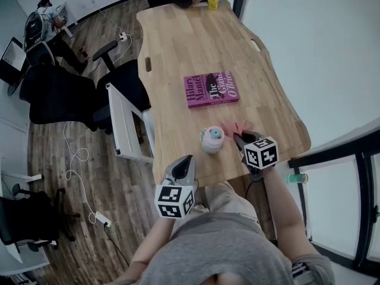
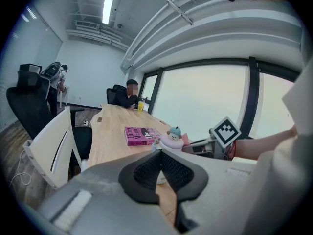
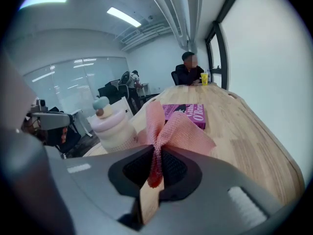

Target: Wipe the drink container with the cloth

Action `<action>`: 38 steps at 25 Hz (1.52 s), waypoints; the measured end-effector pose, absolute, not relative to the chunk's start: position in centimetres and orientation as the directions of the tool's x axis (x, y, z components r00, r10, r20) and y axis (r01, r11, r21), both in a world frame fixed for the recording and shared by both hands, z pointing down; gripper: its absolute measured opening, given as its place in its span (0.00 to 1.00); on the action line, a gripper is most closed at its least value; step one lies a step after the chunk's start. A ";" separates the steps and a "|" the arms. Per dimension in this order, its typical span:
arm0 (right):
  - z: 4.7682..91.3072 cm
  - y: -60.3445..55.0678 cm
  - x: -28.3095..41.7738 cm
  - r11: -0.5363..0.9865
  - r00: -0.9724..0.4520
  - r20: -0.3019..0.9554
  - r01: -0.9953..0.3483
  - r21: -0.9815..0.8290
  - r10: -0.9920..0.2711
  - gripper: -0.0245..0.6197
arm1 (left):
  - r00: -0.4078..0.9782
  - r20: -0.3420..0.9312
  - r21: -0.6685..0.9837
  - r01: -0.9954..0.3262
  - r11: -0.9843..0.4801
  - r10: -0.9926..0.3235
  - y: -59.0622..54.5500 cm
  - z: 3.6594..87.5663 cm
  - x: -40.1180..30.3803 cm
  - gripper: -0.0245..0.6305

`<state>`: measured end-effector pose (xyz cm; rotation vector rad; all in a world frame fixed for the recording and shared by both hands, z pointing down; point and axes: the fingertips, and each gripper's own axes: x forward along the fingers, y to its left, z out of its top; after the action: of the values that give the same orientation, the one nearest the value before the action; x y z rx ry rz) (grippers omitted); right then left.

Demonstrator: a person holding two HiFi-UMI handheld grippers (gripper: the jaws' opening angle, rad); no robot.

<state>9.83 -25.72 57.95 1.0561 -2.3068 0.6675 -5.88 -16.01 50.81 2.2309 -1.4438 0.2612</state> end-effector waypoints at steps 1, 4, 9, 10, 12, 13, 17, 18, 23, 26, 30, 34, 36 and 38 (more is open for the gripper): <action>57.3 -25.5 9.9 0.575 -0.568 0.613 -0.789 -0.217 -0.549 0.08 | 0.429 0.400 0.279 -0.899 -0.339 -0.810 -15.7 50.7 -5.8 0.04; 55.2 -24.9 10.0 0.577 -0.580 0.570 -0.788 -0.212 -0.582 0.08 | 0.430 0.398 0.276 -0.899 -0.341 -0.811 -14.9 50.6 -5.7 0.04; 52.3 -24.1 10.1 0.588 -0.596 0.504 -0.784 -0.199 -0.625 0.08 | 0.425 0.391 0.272 -0.901 -0.339 -0.816 -14.3 50.3 -5.6 0.04; 51.8 -24.0 10.1 0.589 -0.599 0.492 -0.783 -0.198 -0.631 0.08 | 0.423 0.390 0.271 -0.902 -0.337 -0.818 -14.2 50.3 -5.7 0.04; 50.8 -23.7 10.2 0.593 -0.607 0.467 -0.780 -0.198 -0.642 0.08 | 0.420 0.387 0.271 -0.903 -0.335 -0.821 -14.1 50.2 -5.7 0.04; 50.3 -23.5 10.2 0.597 -0.613 0.455 -0.777 -0.201 -0.646 0.08 | 0.419 0.386 0.270 -0.903 -0.334 -0.822 -14.1 50.1 -5.7 0.04; 48.9 -22.3 9.7 0.628 -0.652 0.418 -0.748 -0.217 -0.633 0.08 | 0.418 0.380 0.267 -0.904 -0.335 -0.825 -13.8 49.8 -5.7 0.04; 48.8 -22.0 9.4 0.636 -0.661 0.414 -0.739 -0.220 -0.625 0.08 | 0.418 0.379 0.266 -0.904 -0.336 -0.825 -13.7 49.8 -5.7 0.04; 49.2 -21.1 8.3 0.665 -0.691 0.418 -0.709 -0.233 -0.590 0.08 | 0.418 0.383 0.264 -0.904 -0.336 -0.824 -13.7 49.8 -5.9 0.04; 49.7 -20.8 8.0 0.672 -0.700 0.426 -0.699 -0.245 -0.573 0.08 | 0.414 0.386 0.261 -0.906 -0.333 -0.824 -13.7 49.7 -6.0 0.04; 50.7 -20.5 7.8 0.679 -0.708 0.443 -0.688 -0.257 -0.550 0.08 | 0.411 0.387 0.258 -0.908 -0.330 -0.825 -13.7 49.8 -6.0 0.04; 52.0 -20.3 7.4 0.691 -0.711 0.473 -0.676 -0.256 -0.520 0.08 | 0.411 0.393 0.256 -0.908 -0.331 -0.823 -13.7 50.0 -5.9 0.04; 52.6 -20.3 7.3 0.696 -0.710 0.488 -0.672 -0.254 -0.508 0.08 | 0.410 0.395 0.256 -0.908 -0.331 -0.822 -13.8 50.1 -5.9 0.04; 53.2 -20.3 7.1 0.699 -0.709 0.499 -0.669 -0.253 -0.498 0.08 | 0.410 0.395 0.254 -0.909 -0.330 -0.822 -13.9 50.1 -5.9 0.04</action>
<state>7.14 -20.26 53.15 0.9058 -2.5144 0.5945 -5.94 -13.89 50.13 2.2376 -1.4769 0.2702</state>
